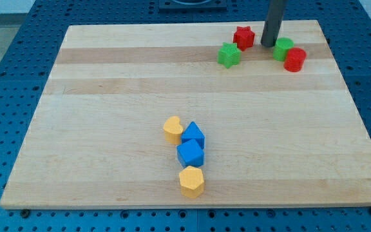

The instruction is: Slide the red star and green star downwards of the board

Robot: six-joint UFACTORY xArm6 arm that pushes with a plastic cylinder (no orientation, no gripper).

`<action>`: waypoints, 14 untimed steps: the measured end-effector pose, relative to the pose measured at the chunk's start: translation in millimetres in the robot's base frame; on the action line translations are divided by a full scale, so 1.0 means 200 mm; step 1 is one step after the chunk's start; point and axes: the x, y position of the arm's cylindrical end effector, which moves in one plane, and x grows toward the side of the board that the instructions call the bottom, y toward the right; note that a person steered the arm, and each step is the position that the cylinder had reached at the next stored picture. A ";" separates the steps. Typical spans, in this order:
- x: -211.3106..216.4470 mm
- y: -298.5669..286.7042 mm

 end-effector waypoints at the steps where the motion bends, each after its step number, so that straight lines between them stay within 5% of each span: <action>1: -0.23 -0.03; 2: -0.28 -0.26; 5: 0.03 -0.59; 7: -0.27 -0.60; 8: -0.20 -0.35; 12: -0.04 -0.21; 14: 0.26 -0.58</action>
